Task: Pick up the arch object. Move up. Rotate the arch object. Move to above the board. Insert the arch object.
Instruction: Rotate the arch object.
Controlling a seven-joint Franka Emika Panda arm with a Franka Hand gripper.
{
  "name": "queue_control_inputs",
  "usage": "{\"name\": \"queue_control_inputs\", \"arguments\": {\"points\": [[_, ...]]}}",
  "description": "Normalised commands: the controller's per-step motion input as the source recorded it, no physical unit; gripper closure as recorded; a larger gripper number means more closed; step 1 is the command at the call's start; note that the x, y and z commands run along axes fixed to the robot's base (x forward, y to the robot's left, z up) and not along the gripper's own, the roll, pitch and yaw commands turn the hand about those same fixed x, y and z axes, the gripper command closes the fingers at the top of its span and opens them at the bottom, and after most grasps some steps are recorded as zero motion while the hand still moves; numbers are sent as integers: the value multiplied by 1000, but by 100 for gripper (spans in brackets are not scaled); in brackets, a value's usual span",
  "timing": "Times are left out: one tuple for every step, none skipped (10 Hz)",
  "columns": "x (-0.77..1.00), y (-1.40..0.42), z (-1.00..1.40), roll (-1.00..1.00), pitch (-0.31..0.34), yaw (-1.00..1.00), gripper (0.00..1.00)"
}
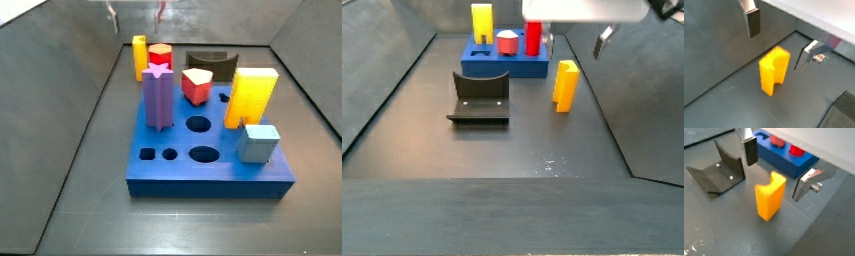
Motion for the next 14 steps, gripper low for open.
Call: {"name": "queue_control_inputs", "arguments": {"points": [[0,0,0,-3,6,-1000,0],[4,2,-112,-3,7,-1000,0],[40,8,-154,-2,5,-1000,0],[40,9,-80,-3,3,-1000,0],[36,11,-46,-3,2,-1000,0],[33,13,-43,-3,2,-1000,0],[32,14,-43,-3,3,-1000,0],[33,14,-42,-3,3,-1000,0],[33,15,-41,-4,3,-1000,0],[34,15,-40,-4,3,-1000,0],[34,16,-40,-4,3,-1000,0],[34,16,-40,-4,3,-1000,0],[34,16,-39,-5,3,-1000,0],[34,17,-39,-5,3,-1000,0]]}}
